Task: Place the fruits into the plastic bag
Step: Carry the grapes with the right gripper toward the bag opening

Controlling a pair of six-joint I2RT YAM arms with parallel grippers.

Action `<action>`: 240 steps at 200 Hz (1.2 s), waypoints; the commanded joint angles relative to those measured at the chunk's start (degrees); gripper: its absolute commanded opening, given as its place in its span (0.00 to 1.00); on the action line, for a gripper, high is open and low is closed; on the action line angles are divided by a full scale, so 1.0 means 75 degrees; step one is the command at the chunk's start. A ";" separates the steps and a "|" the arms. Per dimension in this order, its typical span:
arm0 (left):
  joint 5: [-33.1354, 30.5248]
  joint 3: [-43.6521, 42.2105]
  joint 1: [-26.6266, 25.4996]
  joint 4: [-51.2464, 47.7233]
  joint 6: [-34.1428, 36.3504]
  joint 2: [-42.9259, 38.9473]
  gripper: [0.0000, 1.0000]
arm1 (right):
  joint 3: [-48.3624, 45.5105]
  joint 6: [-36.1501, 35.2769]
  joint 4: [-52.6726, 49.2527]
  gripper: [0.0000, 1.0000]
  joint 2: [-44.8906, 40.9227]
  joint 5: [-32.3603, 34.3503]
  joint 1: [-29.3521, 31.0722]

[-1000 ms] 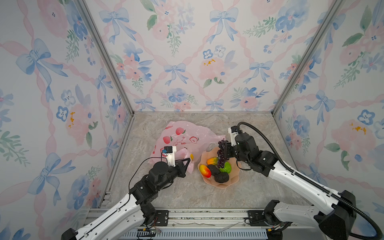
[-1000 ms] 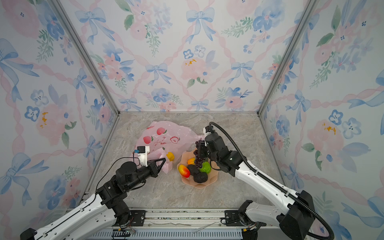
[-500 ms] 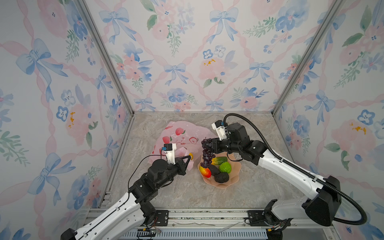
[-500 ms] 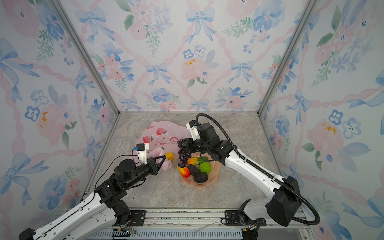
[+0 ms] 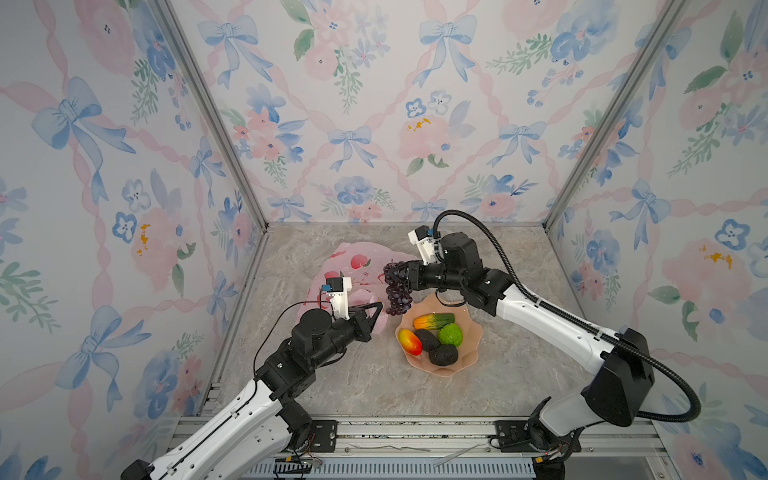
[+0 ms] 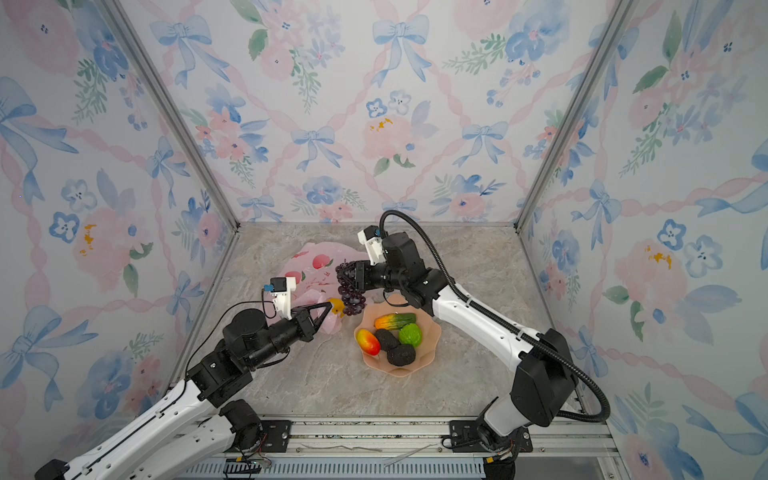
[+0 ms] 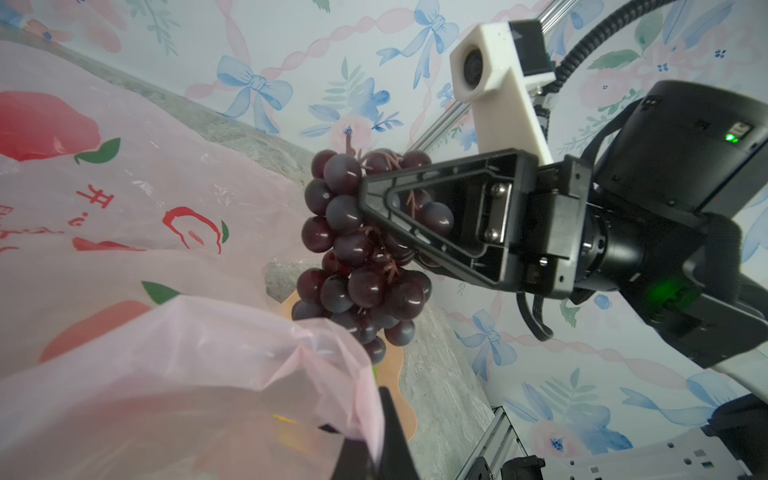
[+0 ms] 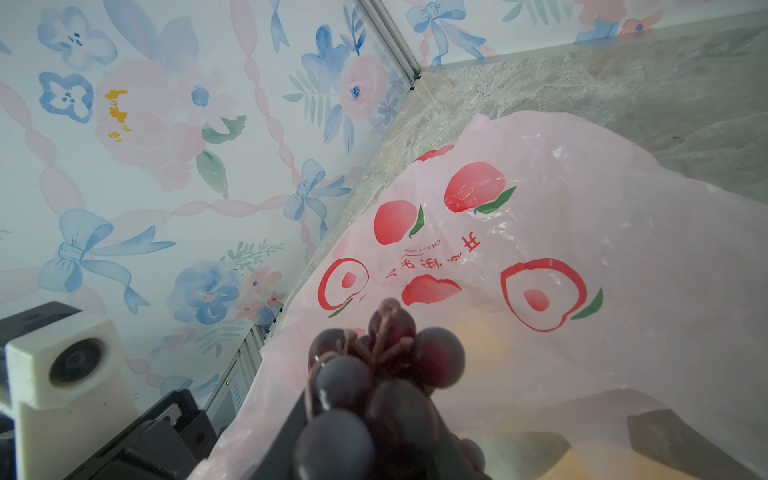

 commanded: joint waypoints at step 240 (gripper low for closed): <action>0.2903 0.2022 0.2427 -0.0411 -0.0152 0.0548 0.00 | 0.1207 -0.0679 0.0012 0.30 -0.0241 -0.1201 -0.0300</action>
